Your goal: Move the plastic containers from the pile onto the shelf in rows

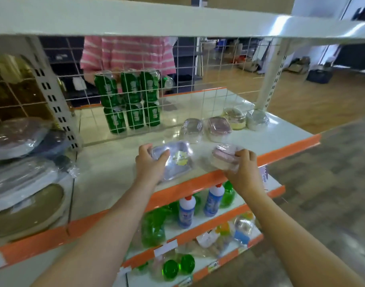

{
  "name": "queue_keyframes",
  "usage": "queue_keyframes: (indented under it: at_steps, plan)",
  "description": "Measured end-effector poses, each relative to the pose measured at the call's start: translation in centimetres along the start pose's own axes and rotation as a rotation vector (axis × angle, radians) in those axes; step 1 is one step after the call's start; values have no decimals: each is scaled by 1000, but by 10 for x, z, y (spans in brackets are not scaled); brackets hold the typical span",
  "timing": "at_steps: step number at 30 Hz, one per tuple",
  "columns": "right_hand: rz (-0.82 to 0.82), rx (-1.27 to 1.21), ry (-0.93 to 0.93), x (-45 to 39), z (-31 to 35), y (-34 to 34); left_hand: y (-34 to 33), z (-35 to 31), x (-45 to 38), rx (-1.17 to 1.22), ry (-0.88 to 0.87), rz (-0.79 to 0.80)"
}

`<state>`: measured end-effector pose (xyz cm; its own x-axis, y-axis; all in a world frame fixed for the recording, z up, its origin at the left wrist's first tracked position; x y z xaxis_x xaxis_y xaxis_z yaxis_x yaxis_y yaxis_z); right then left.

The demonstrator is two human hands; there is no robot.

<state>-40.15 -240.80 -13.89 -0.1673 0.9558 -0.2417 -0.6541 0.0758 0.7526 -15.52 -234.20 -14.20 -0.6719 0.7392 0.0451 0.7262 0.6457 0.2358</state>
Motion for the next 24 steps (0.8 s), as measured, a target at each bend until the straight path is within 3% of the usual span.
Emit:
queue_keyframes:
  at_steps: [8,13,16,24]
  plan:
    - [48,96,2,-62,-23,-25,-67,4,-55,-24,39,70]
    - [57,127,1,-90,-33,-41,-103,16,-81,-342,-58,220]
    - [60,75,-4,-104,-38,-44,-120,15,-93,-374,-57,256]
    - [184,137,-7,-109,-38,-42,-124,-10,-95,-633,-168,69]
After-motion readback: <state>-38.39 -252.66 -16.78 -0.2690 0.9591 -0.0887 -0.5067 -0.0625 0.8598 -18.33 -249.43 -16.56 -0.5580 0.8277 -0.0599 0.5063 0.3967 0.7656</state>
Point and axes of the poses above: each hand's wrist, its own x-axis away from the middle knuckle, its own y-axis out of the back of the hand, z = x × y, the point moved 5 cm from there along -x, towards the middle knuckle, and after that the axes turned 5 degrees about y, right-handed, at the moved point
